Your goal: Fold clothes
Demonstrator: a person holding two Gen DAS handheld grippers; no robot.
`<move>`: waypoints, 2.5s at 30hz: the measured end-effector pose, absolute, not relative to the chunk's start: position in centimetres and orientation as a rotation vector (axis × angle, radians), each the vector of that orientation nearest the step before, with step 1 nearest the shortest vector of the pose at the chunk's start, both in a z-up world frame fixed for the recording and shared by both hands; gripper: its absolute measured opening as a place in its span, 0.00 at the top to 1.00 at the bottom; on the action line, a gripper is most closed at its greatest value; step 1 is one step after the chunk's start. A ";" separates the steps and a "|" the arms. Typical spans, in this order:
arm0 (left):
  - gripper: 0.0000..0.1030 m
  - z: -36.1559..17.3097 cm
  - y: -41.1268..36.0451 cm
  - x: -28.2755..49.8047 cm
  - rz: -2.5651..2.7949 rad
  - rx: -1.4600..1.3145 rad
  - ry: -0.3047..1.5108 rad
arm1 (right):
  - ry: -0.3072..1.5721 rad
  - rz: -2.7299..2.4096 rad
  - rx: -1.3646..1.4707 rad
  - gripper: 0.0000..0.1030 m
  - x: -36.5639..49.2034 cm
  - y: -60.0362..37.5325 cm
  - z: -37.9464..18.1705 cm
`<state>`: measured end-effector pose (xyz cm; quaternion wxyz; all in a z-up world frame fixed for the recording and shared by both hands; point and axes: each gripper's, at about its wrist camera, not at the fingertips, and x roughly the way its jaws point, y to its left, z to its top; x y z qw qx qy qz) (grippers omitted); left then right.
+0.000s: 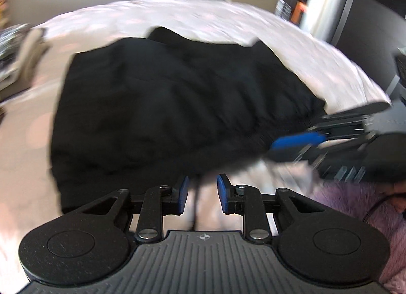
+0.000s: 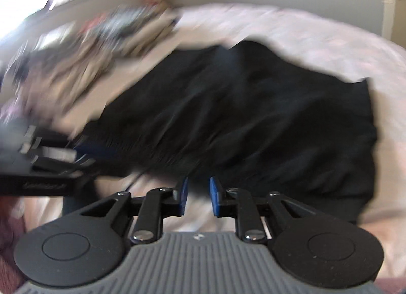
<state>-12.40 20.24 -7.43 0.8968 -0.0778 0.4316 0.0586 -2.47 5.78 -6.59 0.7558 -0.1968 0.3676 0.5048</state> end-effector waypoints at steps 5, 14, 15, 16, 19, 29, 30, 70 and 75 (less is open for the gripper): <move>0.78 -9.5 20.1 -10.0 0.119 -0.208 0.938 | 0.783 1.075 -0.630 0.79 -4.0 8.5 -8.1; 0.78 -8.6 20.3 -9.8 0.145 -0.137 0.791 | 0.768 1.044 -0.462 0.62 -1.6 8.3 -7.9; 0.78 -8.6 20.2 -9.6 0.141 -0.114 0.796 | 0.764 1.050 -0.475 0.61 -1.6 8.5 -7.9; 0.78 -8.7 20.1 -9.4 0.134 -0.092 0.802 | 0.762 1.056 -0.492 0.61 -1.7 8.7 -8.0; 0.78 -9.2 20.1 -9.1 0.108 -0.027 0.818 | 0.770 1.055 -0.546 0.60 -1.9 9.2 -8.2; 0.74 -11.0 20.6 -9.4 -0.005 0.095 0.864 | 0.810 1.000 -0.642 0.68 -0.8 11.0 -9.7; 0.72 -11.0 20.5 -9.5 -0.008 0.093 0.863 | 0.811 0.991 -0.641 0.78 -0.7 11.0 -9.8; 0.84 -12.5 16.9 -9.2 0.064 0.565 0.819 | 0.639 1.136 -0.742 0.97 -1.5 10.8 -7.6; 0.96 -11.1 16.3 -10.6 0.000 0.604 0.835 | 0.698 1.194 -0.654 0.97 -0.5 9.0 -5.3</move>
